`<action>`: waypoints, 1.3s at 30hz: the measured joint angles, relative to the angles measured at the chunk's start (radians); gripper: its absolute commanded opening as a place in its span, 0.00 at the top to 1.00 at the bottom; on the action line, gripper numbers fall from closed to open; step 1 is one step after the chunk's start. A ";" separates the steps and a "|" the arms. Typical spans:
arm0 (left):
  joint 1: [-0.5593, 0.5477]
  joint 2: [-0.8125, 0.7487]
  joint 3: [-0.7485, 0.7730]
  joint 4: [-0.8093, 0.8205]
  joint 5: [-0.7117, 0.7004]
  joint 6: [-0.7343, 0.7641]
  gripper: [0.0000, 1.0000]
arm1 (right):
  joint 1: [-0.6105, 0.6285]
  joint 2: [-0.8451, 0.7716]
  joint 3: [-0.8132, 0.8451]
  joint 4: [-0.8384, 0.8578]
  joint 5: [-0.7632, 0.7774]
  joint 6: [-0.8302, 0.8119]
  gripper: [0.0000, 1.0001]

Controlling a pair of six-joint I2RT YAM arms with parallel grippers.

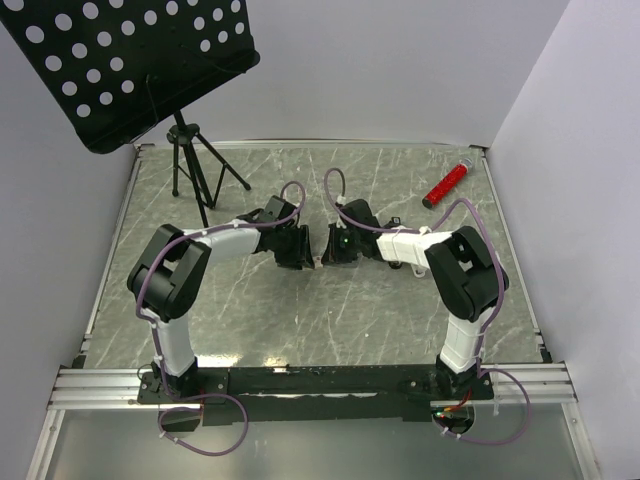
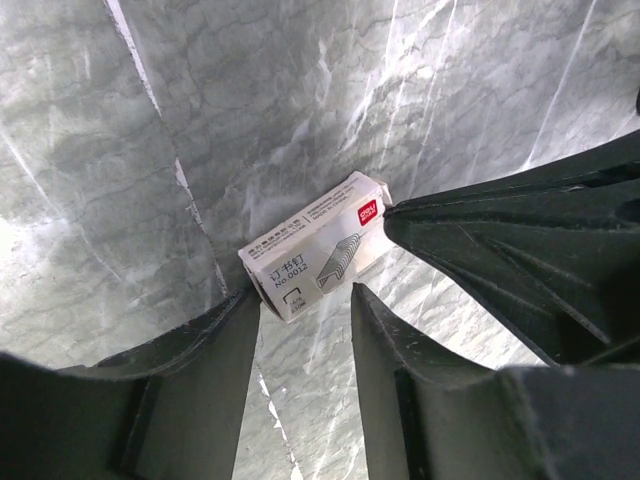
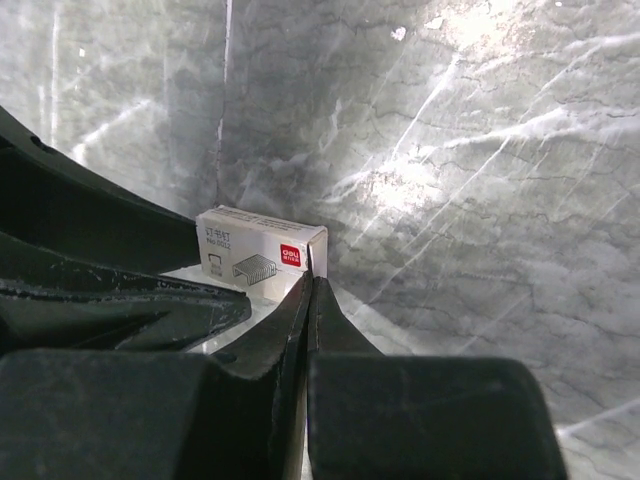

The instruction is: Load the staples into the stapler

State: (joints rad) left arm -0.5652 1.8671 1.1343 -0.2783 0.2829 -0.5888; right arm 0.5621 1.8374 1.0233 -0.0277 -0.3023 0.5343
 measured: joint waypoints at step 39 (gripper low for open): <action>-0.188 -0.527 -0.447 0.307 -0.398 0.058 0.18 | 0.037 -0.209 -0.057 -0.239 0.110 -0.059 0.55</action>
State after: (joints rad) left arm -0.7536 1.3403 0.6876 0.0292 -0.1150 -0.5308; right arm 0.5991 1.6283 0.9661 -0.2665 -0.1921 0.4755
